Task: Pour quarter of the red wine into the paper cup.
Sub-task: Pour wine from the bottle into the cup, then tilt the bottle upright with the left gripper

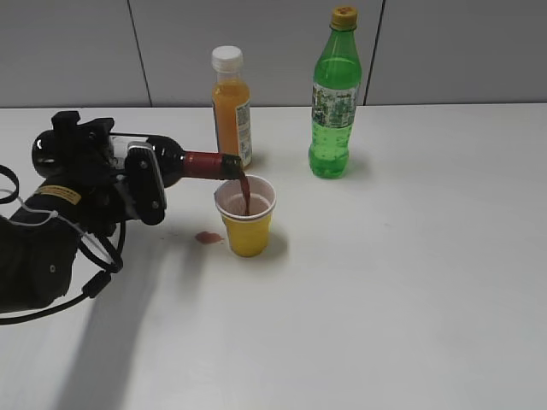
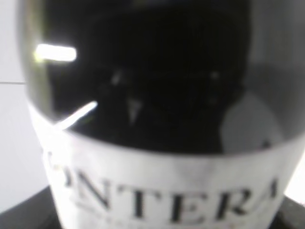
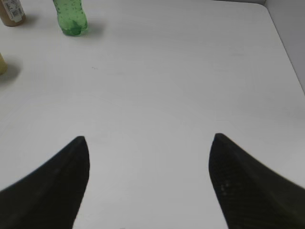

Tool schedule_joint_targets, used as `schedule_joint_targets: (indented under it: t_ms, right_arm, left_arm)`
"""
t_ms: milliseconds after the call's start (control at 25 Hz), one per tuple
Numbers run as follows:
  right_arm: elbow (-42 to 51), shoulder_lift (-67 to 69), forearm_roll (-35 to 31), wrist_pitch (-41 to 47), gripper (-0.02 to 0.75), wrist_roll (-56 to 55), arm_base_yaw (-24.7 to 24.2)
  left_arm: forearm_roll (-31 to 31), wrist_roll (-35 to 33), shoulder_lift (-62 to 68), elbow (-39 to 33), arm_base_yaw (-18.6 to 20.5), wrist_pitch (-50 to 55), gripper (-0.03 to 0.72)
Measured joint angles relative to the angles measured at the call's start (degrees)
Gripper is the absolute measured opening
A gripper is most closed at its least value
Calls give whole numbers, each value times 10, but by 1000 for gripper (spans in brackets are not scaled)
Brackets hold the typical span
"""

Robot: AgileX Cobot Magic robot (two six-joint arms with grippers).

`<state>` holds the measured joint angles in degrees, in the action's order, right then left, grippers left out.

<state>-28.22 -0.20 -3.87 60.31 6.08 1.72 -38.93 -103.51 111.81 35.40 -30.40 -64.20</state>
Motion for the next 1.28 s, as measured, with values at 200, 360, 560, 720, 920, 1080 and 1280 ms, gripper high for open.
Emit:
schedule_joint_targets:
  t_ms: [200, 360, 560, 720, 920, 1080, 1280]
  right_arm:
    - [0, 0, 0, 0, 594, 0, 0]
    - [0, 0, 0, 0, 594, 0, 0]
    - [0, 0, 0, 0, 589, 0, 0]
    - [0, 0, 0, 0, 586, 0, 0]
    - [0, 0, 0, 0, 586, 0, 0]
    - [0, 0, 0, 0, 586, 0, 0]
    - [0, 0, 0, 0, 586, 0, 0]
  left_arm:
    - [1, -4, 0, 0, 0, 0, 532]
    - [2, -4, 0, 0, 0, 0, 532]
    - [2, -4, 0, 0, 0, 0, 532]
    - [4, -4, 0, 0, 0, 0, 532]
    - [14, 6, 0, 0, 0, 0, 532]
    - [28, 59, 0, 0, 0, 0, 532]
    - [88, 198, 0, 0, 0, 0, 532]
